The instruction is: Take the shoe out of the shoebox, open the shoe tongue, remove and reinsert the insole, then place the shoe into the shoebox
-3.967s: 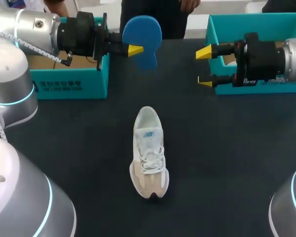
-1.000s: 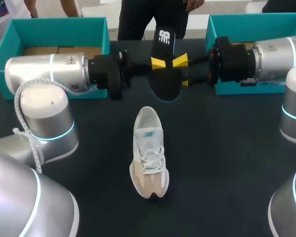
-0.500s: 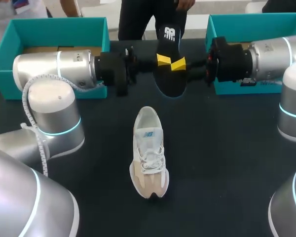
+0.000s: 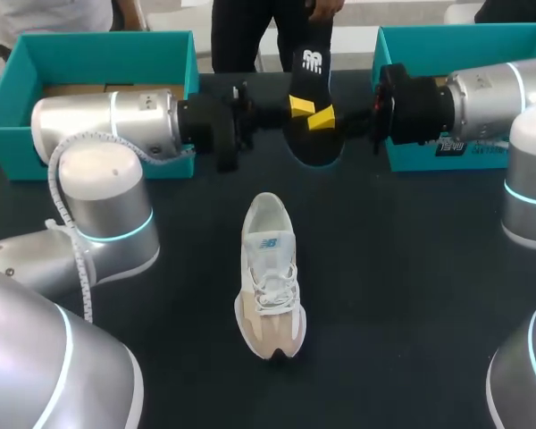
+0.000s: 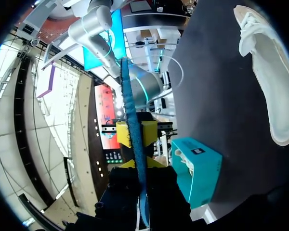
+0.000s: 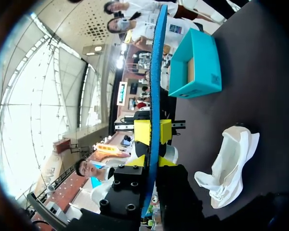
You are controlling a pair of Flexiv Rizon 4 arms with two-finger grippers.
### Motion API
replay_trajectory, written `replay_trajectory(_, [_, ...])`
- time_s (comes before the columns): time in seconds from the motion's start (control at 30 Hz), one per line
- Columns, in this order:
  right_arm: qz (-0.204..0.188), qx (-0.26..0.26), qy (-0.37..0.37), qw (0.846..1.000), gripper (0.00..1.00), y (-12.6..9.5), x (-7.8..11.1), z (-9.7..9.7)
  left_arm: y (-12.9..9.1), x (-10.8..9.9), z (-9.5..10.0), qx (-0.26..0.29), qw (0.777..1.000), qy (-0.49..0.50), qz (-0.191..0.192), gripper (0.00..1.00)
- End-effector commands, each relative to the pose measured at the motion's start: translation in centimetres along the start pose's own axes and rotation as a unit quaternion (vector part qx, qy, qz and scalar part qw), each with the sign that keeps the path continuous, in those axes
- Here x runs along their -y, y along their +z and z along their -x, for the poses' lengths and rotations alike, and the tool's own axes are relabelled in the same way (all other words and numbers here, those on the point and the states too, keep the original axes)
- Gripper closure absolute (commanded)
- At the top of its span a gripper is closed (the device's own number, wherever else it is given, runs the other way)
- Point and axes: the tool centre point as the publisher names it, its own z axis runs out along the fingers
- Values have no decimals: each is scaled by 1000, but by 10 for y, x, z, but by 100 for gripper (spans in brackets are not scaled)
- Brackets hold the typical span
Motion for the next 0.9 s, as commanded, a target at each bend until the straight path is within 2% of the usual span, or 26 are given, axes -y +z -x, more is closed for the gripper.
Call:
replay_trajectory(0.03, [-5, -1, -1, 1000, 100, 3, -4, 2, 3, 5, 1, 4, 1000, 0, -2, 100])
replay_trajectory(0.2, [-8, -2, -2, 1000, 100, 6, -5, 3, 1, 8, 3, 9, 1000, -7, -3, 100])
replay_trajectory(0.23, [-8, -2, -2, 1000, 100, 7, -5, 3, 0, 9, 4, 9, 1000, -9, -3, 94])
replay_trajectory(0.3, [-8, -2, -2, 1000, 100, 7, -5, 5, -4, 8, 6, 10, 1000, -16, 0, 9])
replay_trajectory(0.33, [-8, -2, -1, 1000, 100, 7, -5, 5, -7, 7, 6, 12, 1000, -15, 4, 0])
replay_trajectory(0.57, [-3, 7, 0, 1000, 100, 8, -6, 9, -32, 5, 10, 6, 999, -51, 16, 0])
replay_trajectory(0.73, [19, 25, -2, 1000, 100, 7, -7, 13, -55, 5, 7, -36, 993, -108, 26, 0])
replay_trajectory(0.9, [44, 46, -38, 997, 100, 5, -9, 12, -83, 10, 1, -69, 978, -193, 46, 0])
